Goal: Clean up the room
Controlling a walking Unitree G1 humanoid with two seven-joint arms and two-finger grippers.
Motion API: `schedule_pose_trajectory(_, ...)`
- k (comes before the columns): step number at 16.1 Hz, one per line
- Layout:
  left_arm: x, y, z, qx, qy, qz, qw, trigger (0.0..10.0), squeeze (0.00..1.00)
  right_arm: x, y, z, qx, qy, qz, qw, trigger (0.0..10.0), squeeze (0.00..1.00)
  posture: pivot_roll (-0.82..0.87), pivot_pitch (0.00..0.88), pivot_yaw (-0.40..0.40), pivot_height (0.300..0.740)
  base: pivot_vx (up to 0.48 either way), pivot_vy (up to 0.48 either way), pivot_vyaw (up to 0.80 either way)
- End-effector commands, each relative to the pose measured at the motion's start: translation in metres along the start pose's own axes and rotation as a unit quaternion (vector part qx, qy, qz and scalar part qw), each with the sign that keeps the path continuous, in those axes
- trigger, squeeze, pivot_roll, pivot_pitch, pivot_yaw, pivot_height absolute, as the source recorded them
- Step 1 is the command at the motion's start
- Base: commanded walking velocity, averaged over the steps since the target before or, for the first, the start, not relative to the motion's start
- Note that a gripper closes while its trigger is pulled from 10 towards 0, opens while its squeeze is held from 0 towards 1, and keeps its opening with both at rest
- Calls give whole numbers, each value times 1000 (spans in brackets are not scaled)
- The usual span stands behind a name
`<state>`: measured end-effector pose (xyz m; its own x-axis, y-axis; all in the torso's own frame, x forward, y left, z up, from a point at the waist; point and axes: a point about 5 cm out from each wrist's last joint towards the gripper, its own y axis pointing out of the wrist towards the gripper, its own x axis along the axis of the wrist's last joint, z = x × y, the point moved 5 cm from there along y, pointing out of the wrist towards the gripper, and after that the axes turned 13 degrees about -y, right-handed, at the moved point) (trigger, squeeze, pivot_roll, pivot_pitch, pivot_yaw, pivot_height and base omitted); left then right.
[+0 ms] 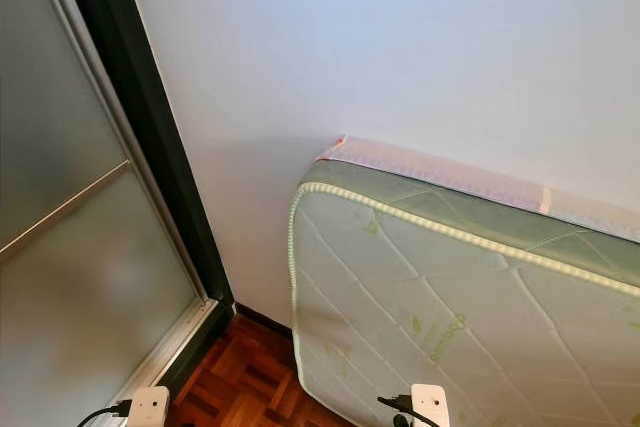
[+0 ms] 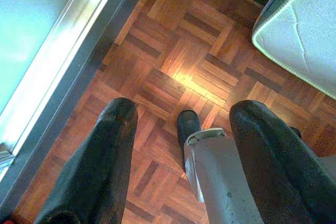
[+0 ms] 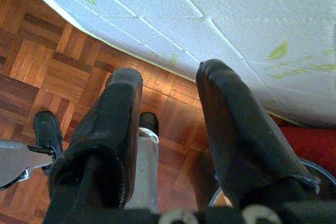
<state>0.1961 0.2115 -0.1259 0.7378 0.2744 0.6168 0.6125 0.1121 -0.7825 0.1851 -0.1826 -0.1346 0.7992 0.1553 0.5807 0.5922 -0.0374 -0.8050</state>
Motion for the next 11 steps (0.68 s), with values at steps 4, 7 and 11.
schedule_pose_trajectory(4, -6, -1, 2, 3, 2, 10, 1000, 10000, 0, 0, 0, -2, -2, 1, -1, 1000, 10000, 0, -3, 0, -22, 740, 0, 0, 0)
schedule_pose_trajectory(7, 3, 1, -6, -8, 8, -8, 1000, 10000, 0, 1, 0, -2, -2, 3, -2, 1000, 10000, 0, -15, 0, -14, 740, 0, 0, 0)
schedule_pose_trajectory(11, 1, 0, -7, -8, 9, -7, 1000, 10000, 0, 1, 0, -2, 0, 2, -1, 1000, 10000, 0, -15, 0, -19, 740, 0, 0, 0)
